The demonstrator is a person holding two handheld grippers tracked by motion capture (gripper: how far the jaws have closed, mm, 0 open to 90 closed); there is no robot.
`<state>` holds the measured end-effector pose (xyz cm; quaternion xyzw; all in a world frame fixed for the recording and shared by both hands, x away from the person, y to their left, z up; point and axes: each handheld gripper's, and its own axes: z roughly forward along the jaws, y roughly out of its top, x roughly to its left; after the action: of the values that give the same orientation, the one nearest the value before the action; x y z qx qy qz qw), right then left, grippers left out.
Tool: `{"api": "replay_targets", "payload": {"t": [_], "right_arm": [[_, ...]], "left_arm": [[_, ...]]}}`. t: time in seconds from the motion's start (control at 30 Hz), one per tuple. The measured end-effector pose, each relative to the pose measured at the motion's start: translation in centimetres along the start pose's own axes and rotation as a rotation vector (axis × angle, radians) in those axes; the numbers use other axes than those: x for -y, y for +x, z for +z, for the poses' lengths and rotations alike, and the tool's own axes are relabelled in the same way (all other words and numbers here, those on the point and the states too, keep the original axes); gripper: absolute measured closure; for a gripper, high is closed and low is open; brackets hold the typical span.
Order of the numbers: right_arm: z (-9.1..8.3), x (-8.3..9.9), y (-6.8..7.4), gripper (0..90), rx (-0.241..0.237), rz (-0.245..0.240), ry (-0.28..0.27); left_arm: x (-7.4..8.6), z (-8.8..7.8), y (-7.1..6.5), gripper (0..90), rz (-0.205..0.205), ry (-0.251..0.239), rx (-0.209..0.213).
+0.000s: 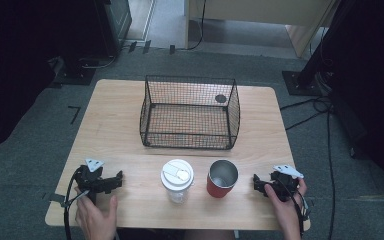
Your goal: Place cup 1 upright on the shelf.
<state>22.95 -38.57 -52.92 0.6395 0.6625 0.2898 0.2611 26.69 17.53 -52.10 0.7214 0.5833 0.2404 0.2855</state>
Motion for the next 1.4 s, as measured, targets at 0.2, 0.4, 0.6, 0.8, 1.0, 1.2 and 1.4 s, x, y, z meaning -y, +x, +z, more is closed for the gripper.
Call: {"api": "replay_targets", "payload": {"t": [0.2,0.4,0.6,0.8,1.0,1.2,1.4], "right_arm": [[-0.6,0.6,0.3,0.0,-0.023,-0.028,-0.001],[-1.2,1.0,0.6,0.0,-0.031,-0.071,-0.001],[-1.7,1.3,0.8,0.0,-0.046,-0.050,0.019],[-2.2,1.2,1.2,0.0,-0.056,-0.080,-0.009],[-2.4,1.6,2.3,0.0,-0.075,-0.148,-0.015],[-2.9,1.4,3.2,0.0,-0.148,-0.178,-0.026],[-3.7,1.3,3.8,0.0,-0.194,-0.233,-0.063]], "left_arm": [[0.0,0.0,0.0,0.0,0.000,0.000,0.000],[0.0,0.0,0.0,0.0,0.000,0.000,0.000],[0.0,0.0,0.0,0.0,0.001,0.001,0.000],[0.0,0.0,0.0,0.0,0.000,0.000,0.000],[0.0,0.0,0.0,0.0,0.001,0.000,0.000],[0.0,0.0,0.0,0.0,0.001,0.000,0.000],[0.0,0.0,0.0,0.0,0.001,0.000,0.000]]}}
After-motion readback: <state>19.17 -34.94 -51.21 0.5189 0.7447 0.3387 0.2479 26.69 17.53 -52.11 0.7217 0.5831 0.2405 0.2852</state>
